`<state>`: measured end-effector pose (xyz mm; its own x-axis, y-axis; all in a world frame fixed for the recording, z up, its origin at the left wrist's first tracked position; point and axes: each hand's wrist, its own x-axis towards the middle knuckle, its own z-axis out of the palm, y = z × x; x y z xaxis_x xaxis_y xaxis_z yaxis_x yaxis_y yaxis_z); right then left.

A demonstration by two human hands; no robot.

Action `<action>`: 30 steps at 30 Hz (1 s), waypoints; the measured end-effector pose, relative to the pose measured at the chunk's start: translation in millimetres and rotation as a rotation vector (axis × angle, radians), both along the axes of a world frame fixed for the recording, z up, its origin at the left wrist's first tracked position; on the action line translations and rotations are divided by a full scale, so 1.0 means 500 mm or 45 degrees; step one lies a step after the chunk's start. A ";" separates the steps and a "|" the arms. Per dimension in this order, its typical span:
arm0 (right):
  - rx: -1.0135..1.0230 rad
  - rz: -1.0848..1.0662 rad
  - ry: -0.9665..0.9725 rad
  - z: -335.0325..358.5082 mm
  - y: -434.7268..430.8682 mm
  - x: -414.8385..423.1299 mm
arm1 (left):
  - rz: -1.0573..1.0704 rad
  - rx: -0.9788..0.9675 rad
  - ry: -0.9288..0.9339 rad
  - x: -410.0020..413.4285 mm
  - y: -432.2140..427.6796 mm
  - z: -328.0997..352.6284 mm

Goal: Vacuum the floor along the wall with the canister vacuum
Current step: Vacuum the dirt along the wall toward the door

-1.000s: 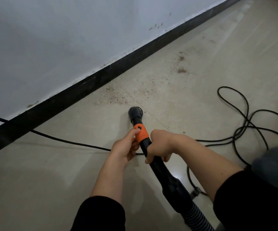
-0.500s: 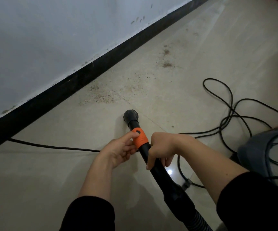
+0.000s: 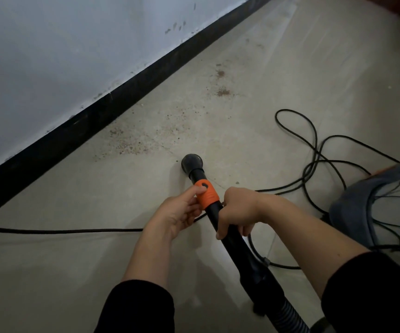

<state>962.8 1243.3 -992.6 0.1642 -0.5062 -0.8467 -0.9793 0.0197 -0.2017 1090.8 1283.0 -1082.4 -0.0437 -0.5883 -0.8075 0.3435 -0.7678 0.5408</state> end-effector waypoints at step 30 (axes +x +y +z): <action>0.038 -0.196 -0.083 -0.009 0.052 -0.098 | -0.354 -0.042 -0.067 -0.055 0.004 0.006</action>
<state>913.7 1269.4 -997.0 0.1420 -0.5041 -0.8519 -0.9490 0.1753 -0.2619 1063.4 1285.1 -1079.4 -0.1660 -0.5856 -0.7934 0.0928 -0.8103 0.5787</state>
